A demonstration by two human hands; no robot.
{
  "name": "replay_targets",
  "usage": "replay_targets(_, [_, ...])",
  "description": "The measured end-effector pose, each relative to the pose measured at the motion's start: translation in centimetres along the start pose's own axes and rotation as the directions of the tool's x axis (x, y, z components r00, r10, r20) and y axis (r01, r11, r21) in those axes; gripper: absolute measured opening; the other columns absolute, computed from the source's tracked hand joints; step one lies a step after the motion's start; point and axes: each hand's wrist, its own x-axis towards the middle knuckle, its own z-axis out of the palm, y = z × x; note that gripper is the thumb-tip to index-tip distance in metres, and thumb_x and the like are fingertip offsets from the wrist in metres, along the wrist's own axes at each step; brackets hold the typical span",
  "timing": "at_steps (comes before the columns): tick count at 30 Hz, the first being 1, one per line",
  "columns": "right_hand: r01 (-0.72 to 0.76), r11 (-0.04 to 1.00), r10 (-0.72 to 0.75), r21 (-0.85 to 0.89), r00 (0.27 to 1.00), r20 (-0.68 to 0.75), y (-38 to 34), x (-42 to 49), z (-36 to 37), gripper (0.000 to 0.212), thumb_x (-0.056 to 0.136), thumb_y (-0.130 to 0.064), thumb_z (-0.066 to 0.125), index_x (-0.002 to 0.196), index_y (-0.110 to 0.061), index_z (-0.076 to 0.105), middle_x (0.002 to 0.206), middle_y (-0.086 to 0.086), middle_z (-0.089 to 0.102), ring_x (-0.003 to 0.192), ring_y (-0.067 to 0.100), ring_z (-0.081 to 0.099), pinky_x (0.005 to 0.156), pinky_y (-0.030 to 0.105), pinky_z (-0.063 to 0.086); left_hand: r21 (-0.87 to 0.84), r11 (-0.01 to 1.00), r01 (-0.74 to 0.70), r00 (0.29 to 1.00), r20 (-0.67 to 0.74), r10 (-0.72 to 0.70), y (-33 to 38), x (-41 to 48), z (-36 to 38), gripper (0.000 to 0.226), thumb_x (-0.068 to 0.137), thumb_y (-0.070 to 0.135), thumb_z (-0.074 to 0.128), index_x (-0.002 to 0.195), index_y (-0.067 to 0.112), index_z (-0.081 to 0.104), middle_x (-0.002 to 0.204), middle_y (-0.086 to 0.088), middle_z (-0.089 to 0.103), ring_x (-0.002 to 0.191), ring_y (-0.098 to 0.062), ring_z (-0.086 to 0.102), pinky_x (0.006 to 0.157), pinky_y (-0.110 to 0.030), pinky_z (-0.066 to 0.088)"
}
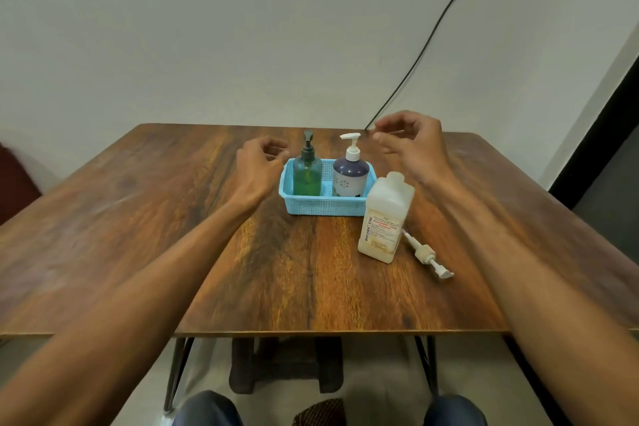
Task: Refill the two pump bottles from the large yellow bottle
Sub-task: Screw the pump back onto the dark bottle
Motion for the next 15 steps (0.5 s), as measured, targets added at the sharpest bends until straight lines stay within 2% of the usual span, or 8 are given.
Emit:
replay_targets(4, [-0.158,0.986,0.161,-0.048,0.984,0.08,4.8,5.1,-0.3,0.021,0.087,-0.007,0.073,0.107,-0.004,0.069,0.103,0.008,0.07,0.089,0.017,0.067,0.069,0.024,0.057,0.054,0.993,0.101,0.994,0.032,-0.103,-3.2,2.3,1.4,0.03,0.095,0.02,0.065,0.123,0.009,0.063,0.114,-0.007,0.067,0.099,-0.016,0.064,0.085,-0.029,0.056])
replay_targets(7, [-0.308,0.921,0.354,-0.237,0.918,0.18,9.3,7.9,0.0,0.032,0.086,-0.009,0.075,0.115,-0.002,0.062,0.105,0.018,0.067,0.081,0.022,0.064,0.07,0.033,0.057,0.125,0.967,0.223,0.957,0.159,-0.241,-5.6,4.0,2.5,0.037,0.098,0.029,0.059,0.129,0.008,0.056,0.121,-0.009,0.064,0.103,-0.021,0.064,0.089,-0.041,0.058])
replay_targets(10, [-0.404,0.815,0.547,-0.415,0.772,0.324,12.7,9.0,0.6,0.041,0.083,-0.018,0.078,0.119,-0.01,0.059,0.108,0.012,0.067,0.086,0.022,0.066,0.079,0.039,0.06,0.186,0.93,0.316,0.86,0.357,-0.364,-7.1,5.2,3.1,0.028,0.098,0.029,0.06,0.12,0.012,0.06,0.109,-0.005,0.069,0.091,-0.02,0.071,0.08,-0.042,0.062])
replay_targets(12, [-0.42,0.784,0.603,-0.458,0.691,0.399,13.8,8.8,1.0,0.042,0.082,-0.017,0.079,0.118,-0.015,0.059,0.109,0.008,0.068,0.093,0.024,0.069,0.078,0.041,0.061,0.182,0.915,0.36,0.791,0.46,-0.403,-7.5,5.3,3.3,0.018,0.097,0.022,0.063,0.113,0.015,0.064,0.096,-0.002,0.073,0.077,-0.017,0.075,0.067,-0.037,0.064])
replay_targets(13, [-0.439,0.78,0.616,-0.446,0.668,0.419,14.0,8.7,1.3,0.042,0.081,-0.013,0.078,0.119,-0.014,0.059,0.108,0.008,0.069,0.092,0.024,0.07,0.073,0.039,0.062,0.186,0.912,0.367,0.776,0.48,-0.41,-7.6,5.3,3.4,0.014,0.095,0.018,0.064,0.109,0.014,0.066,0.092,-0.003,0.074,0.071,-0.016,0.076,0.061,-0.034,0.063])
replay_targets(15, [-0.493,0.778,0.626,-0.389,0.663,0.41,14.2,8.8,1.9,0.042,0.081,-0.001,0.075,0.118,-0.01,0.059,0.105,0.011,0.071,0.088,0.025,0.073,0.069,0.041,0.063,0.272,0.917,0.29,0.807,0.446,-0.387,-7.5,5.7,3.6,0.011,0.091,0.011,0.065,0.1,0.006,0.071,0.089,-0.007,0.075,0.068,-0.015,0.074,0.06,-0.034,0.063])
